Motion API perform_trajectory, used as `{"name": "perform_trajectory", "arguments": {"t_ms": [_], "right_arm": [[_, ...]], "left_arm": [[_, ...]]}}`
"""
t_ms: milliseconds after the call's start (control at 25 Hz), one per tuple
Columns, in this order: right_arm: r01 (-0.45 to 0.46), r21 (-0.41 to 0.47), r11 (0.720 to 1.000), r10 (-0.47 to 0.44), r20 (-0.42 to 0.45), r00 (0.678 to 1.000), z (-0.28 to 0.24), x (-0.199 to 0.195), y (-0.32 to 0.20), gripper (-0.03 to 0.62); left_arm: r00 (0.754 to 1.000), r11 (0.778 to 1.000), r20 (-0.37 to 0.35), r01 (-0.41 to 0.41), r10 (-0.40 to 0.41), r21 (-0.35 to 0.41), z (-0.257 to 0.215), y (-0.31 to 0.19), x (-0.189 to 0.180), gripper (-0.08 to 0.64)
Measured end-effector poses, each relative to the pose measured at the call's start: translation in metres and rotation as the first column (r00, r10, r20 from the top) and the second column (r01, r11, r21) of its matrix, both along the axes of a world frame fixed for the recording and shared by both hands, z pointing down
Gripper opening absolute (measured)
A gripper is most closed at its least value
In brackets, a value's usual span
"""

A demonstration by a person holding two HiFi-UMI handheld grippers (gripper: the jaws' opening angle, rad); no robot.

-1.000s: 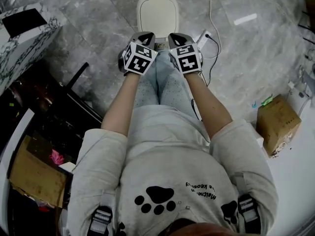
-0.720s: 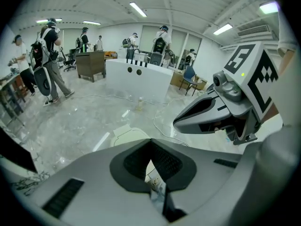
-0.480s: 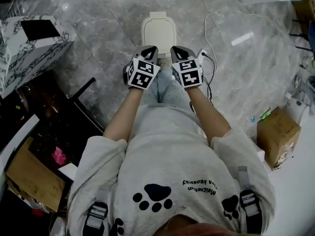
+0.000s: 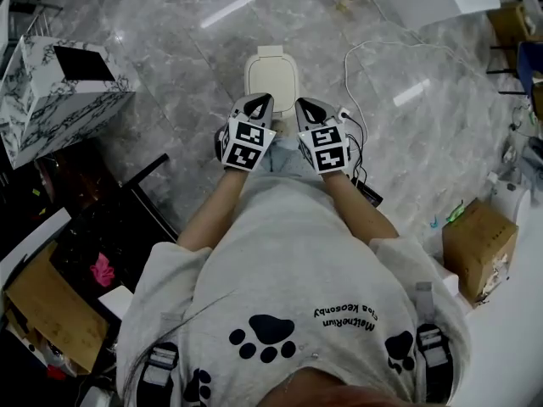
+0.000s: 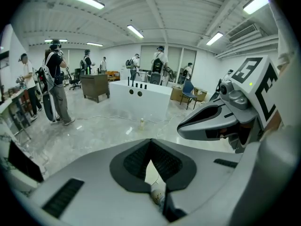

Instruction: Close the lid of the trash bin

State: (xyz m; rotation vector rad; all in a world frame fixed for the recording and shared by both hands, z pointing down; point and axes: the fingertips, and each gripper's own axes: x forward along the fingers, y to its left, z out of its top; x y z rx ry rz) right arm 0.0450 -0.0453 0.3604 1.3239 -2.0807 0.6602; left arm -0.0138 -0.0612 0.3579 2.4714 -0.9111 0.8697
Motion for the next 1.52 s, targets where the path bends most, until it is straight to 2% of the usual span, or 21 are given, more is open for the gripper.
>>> {"name": "perform_trajectory", "arguments": {"t_ms": [360,760,1280,1520], "right_arm": [[-0.007,0.192,0.981,-0.002,0.048,0.999,-0.088,-0.006,0.000,0.032],[-0.033,0.338,0.941,0.012,0.064,0.998,-0.153,0.004,0.008,0.032],[-0.068,0.504,0.861,0.004,0.128,0.992,-0.240,-0.003,0.006,0.032],[-0.071,0.571,0.818,0.007,0.114,0.993,-0.268,-0.001,0.010,0.032]], "left_arm": [[0.997,0.992,-0.063,0.043,-0.035,0.122,-0.068,0.010,-0.002,0.018],[0.987,0.953,-0.146,0.112,-0.073,0.282,-0.149,0.004,-0.010,0.018],[0.957,0.896,-0.285,0.177,-0.059,0.407,-0.240,0.007,-0.012,0.018],[0.947,0.870,-0.316,0.202,-0.057,0.449,-0.268,0.012,-0.017,0.018]]}}
